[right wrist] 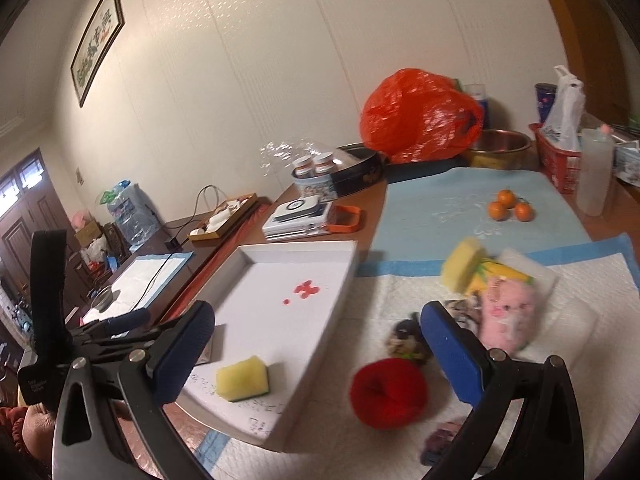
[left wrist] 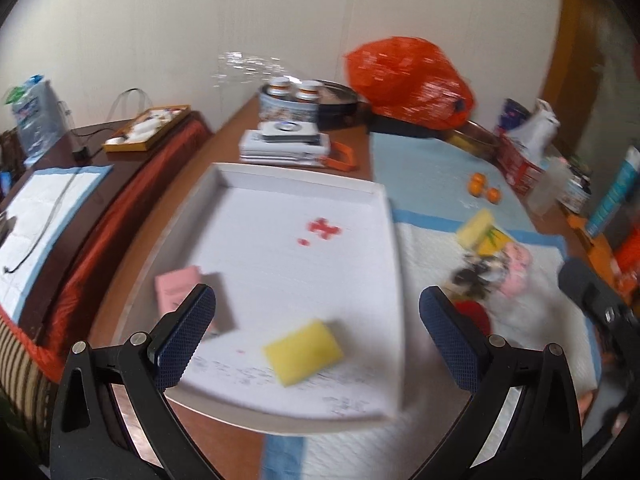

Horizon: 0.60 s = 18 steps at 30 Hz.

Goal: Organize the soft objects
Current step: 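Grasp the dark knotted rope with the right tool while the left tool grasps the red plush ball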

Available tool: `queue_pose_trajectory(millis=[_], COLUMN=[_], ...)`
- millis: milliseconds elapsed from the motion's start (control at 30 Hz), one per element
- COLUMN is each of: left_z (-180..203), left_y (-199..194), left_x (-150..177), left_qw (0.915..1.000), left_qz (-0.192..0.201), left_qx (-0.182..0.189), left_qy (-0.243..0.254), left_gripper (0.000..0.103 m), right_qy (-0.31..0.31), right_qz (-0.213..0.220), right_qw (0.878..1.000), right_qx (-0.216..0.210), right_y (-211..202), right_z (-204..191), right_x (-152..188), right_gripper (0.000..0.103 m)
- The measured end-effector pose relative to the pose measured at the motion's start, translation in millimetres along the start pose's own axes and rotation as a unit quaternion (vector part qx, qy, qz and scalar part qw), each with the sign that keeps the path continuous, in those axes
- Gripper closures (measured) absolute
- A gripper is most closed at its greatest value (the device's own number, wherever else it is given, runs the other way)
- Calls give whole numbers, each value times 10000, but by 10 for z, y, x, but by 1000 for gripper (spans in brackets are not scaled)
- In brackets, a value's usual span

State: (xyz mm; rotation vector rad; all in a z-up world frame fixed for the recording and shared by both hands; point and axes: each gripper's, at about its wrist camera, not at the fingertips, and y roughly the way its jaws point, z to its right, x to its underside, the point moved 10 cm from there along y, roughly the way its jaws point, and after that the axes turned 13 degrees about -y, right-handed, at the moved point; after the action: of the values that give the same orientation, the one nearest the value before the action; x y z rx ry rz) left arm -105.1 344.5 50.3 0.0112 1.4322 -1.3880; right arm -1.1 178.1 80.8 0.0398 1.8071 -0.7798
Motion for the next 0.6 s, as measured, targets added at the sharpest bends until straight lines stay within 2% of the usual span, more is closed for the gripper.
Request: queue_pose_trajectory(millis=[167, 333, 433, 600], left_z=[533, 746, 816, 848], left_y=[46, 182, 197, 197], left_x=[570, 987, 1134, 1174], left_qw=[9957, 9917, 9902, 9903], left_qz=[-522, -788, -840, -827], left_qx=[549, 473, 480, 417], left_qy=[533, 896, 1011, 1032], left_gripper=[0, 0, 0, 0], right_qy=[233, 539, 561, 286], right_qz=[126, -104, -316, -907], right_qw=[9989, 9953, 9935, 9919], right_qx=[383, 795, 935, 844], right_y=[-294, -463, -512, -436], right_z=[475, 979, 1149, 1204], right_x=[128, 452, 661, 1005], right_gripper=[0, 0, 0, 0])
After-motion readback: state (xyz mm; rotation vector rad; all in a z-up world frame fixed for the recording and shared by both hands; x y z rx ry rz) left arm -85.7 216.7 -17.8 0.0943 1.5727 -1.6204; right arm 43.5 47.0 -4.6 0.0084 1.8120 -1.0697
